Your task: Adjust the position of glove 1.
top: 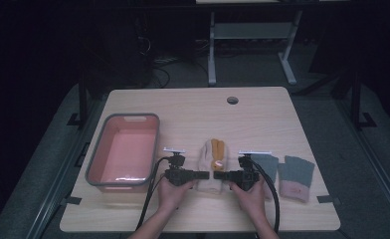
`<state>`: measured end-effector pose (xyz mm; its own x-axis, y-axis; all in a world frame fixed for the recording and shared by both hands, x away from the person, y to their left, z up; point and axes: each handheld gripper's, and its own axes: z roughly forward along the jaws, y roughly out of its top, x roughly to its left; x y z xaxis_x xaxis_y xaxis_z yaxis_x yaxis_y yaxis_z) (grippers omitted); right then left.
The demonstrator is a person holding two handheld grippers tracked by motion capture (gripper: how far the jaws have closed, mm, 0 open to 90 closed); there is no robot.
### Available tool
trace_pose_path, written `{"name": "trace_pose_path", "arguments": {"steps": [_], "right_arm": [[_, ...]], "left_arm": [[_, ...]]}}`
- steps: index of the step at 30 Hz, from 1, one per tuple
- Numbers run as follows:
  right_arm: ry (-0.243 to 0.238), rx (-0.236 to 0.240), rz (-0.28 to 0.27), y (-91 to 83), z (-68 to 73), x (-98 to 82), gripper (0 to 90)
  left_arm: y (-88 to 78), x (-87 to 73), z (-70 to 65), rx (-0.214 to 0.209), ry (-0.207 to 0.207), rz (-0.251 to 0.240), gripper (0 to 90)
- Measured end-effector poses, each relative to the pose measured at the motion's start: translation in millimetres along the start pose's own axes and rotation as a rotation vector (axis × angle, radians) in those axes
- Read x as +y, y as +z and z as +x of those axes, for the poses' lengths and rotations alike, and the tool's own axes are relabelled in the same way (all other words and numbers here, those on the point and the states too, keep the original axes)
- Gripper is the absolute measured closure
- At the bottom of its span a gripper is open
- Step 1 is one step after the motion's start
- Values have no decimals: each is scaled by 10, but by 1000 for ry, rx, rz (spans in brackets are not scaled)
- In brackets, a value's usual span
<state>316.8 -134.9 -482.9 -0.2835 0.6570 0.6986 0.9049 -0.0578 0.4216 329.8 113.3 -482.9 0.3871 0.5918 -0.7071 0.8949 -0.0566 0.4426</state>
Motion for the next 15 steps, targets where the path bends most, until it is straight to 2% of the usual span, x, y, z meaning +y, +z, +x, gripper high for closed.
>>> {"name": "trace_pose_path", "arguments": {"steps": [4,7,9,15], "right_arm": [[15,19,7,9,-23,11,723],[5,16,7,4,-15,21,758],[-9,14,12,-1,1,31,769],[-10,32,14,-16,-10,43,784]], "left_arm": [[2,8,18,-10,-16,2,675],[3,8,30,-21,-17,-3,679],[0,2,16,-18,-13,-11,682],[-13,1,-1,-21,-2,-19,694]]}}
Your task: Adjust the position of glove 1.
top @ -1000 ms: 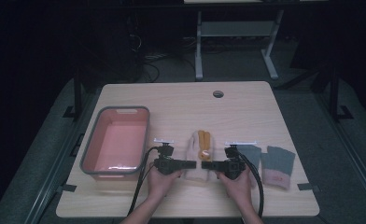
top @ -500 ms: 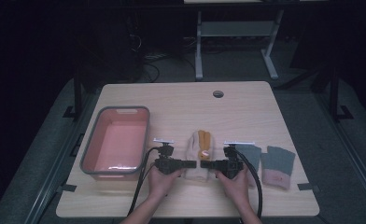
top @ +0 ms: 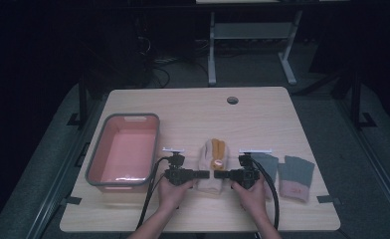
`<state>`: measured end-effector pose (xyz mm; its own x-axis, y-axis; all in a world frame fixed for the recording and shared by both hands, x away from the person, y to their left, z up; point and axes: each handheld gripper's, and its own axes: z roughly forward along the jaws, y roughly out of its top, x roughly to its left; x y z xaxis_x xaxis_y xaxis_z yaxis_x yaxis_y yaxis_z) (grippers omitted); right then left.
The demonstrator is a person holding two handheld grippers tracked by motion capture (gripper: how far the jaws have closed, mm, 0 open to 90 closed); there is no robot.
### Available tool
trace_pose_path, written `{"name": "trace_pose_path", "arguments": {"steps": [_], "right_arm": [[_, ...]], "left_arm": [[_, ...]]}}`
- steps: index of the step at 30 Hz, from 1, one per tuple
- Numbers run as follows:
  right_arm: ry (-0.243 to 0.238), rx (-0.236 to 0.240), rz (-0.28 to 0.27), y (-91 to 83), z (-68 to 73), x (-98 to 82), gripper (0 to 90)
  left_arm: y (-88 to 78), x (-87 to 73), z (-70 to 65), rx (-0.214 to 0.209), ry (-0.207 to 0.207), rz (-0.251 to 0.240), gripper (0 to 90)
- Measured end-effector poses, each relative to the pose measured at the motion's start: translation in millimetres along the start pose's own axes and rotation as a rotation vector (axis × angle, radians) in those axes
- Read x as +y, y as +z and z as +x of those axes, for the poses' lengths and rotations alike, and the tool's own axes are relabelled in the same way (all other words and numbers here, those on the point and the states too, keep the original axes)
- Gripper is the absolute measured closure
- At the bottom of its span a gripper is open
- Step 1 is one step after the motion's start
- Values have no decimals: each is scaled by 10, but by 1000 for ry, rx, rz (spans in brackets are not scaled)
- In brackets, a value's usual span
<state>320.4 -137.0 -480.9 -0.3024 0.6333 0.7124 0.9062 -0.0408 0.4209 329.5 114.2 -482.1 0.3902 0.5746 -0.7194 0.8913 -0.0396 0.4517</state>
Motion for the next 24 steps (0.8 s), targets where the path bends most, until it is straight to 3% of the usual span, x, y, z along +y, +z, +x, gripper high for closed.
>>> {"name": "trace_pose_path", "arguments": {"steps": [16,24], "right_arm": [[10,50,-32,-140,28,8,806],[-2,76,-49,-222,118,41,808]], "left_arm": [[-45,24,-112,-57,3,-27,712],[-145,71,-203,-80,21,-42,712]]}}
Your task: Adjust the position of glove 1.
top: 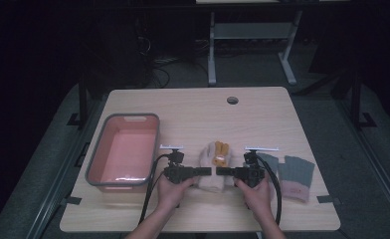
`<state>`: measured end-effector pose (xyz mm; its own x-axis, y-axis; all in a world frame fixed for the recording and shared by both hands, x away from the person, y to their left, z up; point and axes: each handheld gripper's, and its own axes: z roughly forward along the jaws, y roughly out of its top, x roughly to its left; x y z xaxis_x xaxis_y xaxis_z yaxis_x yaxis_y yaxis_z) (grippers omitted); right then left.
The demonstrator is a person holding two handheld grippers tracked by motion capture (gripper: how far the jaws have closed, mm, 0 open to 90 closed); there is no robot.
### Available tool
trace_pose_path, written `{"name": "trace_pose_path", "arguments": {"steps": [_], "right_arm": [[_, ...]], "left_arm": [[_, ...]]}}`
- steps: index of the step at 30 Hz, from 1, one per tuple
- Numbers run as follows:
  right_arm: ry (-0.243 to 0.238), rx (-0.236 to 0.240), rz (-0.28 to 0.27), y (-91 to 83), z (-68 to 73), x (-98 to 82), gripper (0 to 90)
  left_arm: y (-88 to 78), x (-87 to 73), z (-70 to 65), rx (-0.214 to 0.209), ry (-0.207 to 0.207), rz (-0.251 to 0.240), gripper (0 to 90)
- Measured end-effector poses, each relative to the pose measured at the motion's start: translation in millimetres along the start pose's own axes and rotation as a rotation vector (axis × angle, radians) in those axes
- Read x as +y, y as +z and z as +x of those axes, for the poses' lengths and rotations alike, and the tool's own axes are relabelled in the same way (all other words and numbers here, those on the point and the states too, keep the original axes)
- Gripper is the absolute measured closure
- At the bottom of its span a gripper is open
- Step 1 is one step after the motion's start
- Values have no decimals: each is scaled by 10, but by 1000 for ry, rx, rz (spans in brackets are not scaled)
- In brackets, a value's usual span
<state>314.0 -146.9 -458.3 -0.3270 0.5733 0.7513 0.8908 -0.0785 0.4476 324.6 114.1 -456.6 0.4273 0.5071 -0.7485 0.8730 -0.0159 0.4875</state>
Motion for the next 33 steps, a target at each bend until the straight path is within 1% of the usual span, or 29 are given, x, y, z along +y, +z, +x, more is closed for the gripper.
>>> {"name": "trace_pose_path", "arguments": {"steps": [4,11,16,19,23,24,25,27,31,33], "right_arm": [[-15,15,-13,-45,73,39,811],[-36,31,-20,-91,204,111,812],[-52,42,-22,-123,291,164,812],[-54,48,-18,-134,326,192,812],[-69,49,-16,-137,365,235,812],[-69,52,-17,-139,380,245,812],[-72,52,-19,-143,395,254,812],[-72,64,-20,-143,418,272,812],[-92,67,-28,-153,487,319,812],[-93,75,-31,-154,524,340,812]], "left_arm": [[-64,47,-65,-17,15,-13,712],[-182,116,-142,-43,27,-34,713],[-251,156,-193,-55,38,-49,713],[-282,173,-219,-56,42,-51,714],[-321,206,-236,-62,39,-59,714],[-336,220,-236,-65,52,-60,714],[-351,229,-256,-65,40,-62,714],[-383,258,-275,-67,53,-62,715],[-447,311,-316,-72,65,-73,715],[-487,331,-322,-74,79,-77,715]]}}
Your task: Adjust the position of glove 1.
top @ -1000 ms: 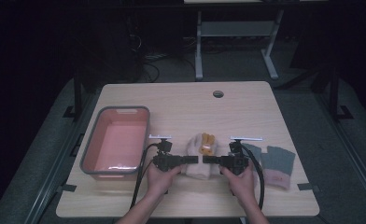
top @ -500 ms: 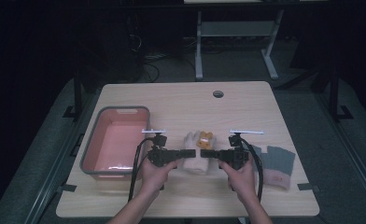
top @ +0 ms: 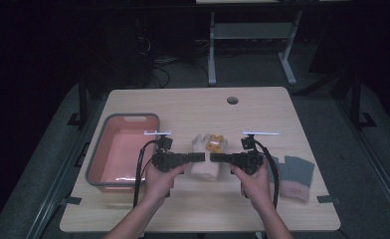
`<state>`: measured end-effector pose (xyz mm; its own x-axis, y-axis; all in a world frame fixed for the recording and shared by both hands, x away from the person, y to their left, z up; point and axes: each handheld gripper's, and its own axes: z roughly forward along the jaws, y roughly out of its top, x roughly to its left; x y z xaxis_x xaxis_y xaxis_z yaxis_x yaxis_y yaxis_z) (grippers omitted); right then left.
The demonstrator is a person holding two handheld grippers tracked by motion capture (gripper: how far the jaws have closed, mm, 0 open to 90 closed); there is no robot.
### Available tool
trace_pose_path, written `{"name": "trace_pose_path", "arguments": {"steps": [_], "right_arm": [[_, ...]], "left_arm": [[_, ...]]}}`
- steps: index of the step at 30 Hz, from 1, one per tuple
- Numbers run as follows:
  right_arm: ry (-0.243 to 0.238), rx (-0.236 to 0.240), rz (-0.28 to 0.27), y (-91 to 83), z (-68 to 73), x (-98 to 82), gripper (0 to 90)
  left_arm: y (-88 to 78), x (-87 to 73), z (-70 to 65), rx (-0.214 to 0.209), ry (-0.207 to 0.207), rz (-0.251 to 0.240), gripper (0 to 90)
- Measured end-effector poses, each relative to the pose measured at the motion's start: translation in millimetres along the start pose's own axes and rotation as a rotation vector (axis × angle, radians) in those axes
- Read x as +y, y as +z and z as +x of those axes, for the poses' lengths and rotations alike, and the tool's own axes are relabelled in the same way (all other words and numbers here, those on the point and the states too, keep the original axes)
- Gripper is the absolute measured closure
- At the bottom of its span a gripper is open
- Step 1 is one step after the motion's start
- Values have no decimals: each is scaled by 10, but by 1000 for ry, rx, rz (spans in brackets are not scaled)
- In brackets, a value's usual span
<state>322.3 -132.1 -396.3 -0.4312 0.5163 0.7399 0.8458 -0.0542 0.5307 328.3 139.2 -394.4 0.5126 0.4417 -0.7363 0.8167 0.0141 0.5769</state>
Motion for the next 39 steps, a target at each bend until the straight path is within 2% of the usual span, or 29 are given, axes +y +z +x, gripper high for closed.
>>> {"name": "trace_pose_path", "arguments": {"steps": [6,15,18,25,35,39], "right_arm": [[-22,7,8,49,92,84,812],[-50,14,23,142,250,237,812],[-61,18,28,187,310,292,812],[-88,28,43,296,423,419,813],[-135,36,72,460,584,561,813],[-143,42,81,517,636,607,813]], "left_arm": [[-102,64,-6,-5,-3,-16,715],[-292,182,-1,-4,21,-34,717],[-360,220,4,-5,12,-52,718],[-518,315,22,-1,21,-59,719],[-735,386,68,-1,2,-77,722],[-813,423,76,4,8,-83,722]]}}
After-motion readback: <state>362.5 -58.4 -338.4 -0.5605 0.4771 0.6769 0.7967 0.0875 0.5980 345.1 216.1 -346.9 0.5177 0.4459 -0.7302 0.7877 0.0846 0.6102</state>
